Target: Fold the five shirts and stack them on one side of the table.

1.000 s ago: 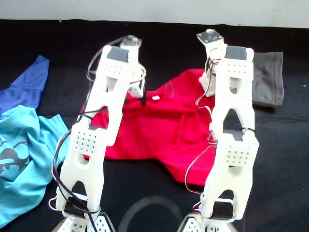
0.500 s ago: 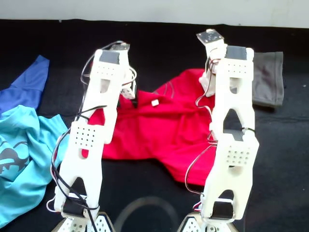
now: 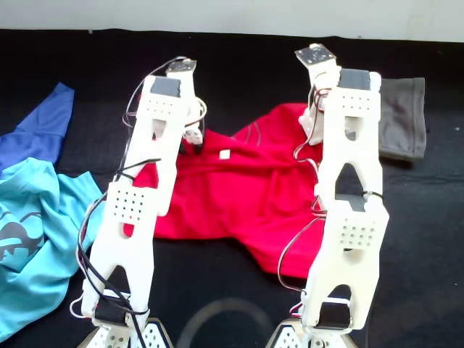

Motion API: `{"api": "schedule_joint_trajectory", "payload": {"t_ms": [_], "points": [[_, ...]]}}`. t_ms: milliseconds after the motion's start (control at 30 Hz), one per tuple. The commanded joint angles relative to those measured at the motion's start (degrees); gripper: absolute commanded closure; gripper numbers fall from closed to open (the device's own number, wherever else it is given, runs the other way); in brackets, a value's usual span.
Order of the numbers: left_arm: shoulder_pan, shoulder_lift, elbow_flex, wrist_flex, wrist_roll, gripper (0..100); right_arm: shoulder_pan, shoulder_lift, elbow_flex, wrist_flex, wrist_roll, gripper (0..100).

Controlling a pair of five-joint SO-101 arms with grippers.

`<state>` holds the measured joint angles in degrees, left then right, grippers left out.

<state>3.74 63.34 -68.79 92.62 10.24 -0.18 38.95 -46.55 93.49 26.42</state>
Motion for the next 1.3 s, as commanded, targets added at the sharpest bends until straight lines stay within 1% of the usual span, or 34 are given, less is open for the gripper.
{"api": "schedule_joint_trajectory", "payload": {"t_ms": [0, 133, 233, 367, 567, 633, 700, 833, 900, 967, 1067, 1167, 1267], "points": [[0.04, -0.75, -4.79, 0.7, 0.44, 91, -0.31, -3.82, -2.42, 0.48, 0.44, 99.3], [-0.04, -0.75, -9.63, 2.37, 0.44, 93, -0.31, -3.82, -2.42, 0.48, 0.35, 99.3], [-0.13, -0.75, -13.67, 4.84, 0.44, 100, -0.31, -3.82, -2.42, 0.48, 0.35, 99.3], [-0.22, -0.84, -17.63, 8.18, 0.44, 99, -0.31, -4.35, -2.42, 0.66, 0.26, 99.3], [-2.07, -2.42, -17.36, 9.05, -1.58, 99, -0.66, -5.76, -3.03, 6.29, 0.26, 99.3], [-3.12, -5.93, -14.02, 9.23, -1.58, 99, -0.4, -8.04, -3.03, 6.99, 0.18, 99.3], [-4.35, -12.18, -7.25, 9.32, -2.02, 99, -0.48, -11.47, -2.51, 7.08, -0.26, 99.3], [-6.64, -28.97, 13.49, 9.14, -4.75, 99, -1.1, -19.03, -1.36, 7.52, -3.43, 99.3], [-7.96, -36.62, 23.16, 9.05, -6.24, 99, -1.98, -22.37, 2.95, 7.52, -3.78, 99.3], [-9.36, -42.51, 31.08, 9.05, -7.56, 99, -3.65, -26.07, 11.3, 7.52, -3.69, 99.3], [-12.44, -47.6, 38.02, 9.05, -10.02, 99, -6.55, -32.48, 25.98, 5.93, -3.69, 99.3], [-15.34, -49.27, 42.07, 9.05, -12.48, 99, -7.6, -41.19, 41.89, -1.19, -3.69, 99.3], [-16.75, -49.45, 46.64, 9.05, -14.24, 99, -7.78, -49.98, 59.03, -9.19, -3.43, 99.3]]}}
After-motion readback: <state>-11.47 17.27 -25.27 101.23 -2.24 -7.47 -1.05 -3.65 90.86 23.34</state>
